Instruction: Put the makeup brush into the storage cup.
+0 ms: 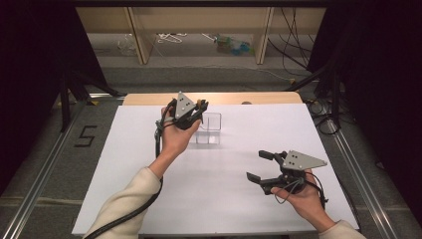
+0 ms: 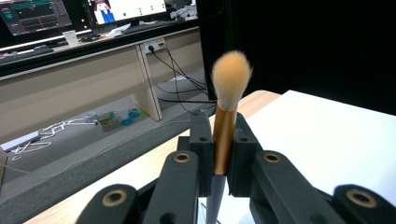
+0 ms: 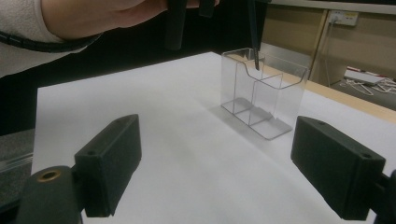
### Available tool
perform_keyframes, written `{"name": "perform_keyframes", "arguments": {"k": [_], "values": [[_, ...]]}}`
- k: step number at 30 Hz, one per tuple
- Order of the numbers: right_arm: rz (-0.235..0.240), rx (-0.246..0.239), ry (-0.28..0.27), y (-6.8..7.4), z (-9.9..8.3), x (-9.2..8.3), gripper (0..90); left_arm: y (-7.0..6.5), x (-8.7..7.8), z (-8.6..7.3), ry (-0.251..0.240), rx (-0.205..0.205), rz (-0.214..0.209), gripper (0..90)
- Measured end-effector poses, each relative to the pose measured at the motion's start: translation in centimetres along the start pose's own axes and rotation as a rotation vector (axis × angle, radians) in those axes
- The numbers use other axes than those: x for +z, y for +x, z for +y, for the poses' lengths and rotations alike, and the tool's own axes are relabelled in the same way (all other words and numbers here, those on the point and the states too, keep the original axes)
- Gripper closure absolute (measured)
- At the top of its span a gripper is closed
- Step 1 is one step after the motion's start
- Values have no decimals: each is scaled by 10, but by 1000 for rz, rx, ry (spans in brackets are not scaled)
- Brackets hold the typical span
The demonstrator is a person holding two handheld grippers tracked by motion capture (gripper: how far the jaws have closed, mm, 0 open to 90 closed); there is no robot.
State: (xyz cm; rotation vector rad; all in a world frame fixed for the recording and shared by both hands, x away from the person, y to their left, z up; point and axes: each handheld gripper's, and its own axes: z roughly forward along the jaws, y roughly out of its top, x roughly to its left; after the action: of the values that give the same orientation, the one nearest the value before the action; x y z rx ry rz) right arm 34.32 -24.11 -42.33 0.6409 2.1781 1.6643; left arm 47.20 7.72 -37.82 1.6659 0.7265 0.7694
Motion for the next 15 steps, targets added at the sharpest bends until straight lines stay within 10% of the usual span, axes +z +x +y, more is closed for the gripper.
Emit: {"name": "perform_keyframes", "arguments": {"k": [15], "values": [[1,1,1,0,0,0,171,1,1,-2,3,12,5,829]]}}
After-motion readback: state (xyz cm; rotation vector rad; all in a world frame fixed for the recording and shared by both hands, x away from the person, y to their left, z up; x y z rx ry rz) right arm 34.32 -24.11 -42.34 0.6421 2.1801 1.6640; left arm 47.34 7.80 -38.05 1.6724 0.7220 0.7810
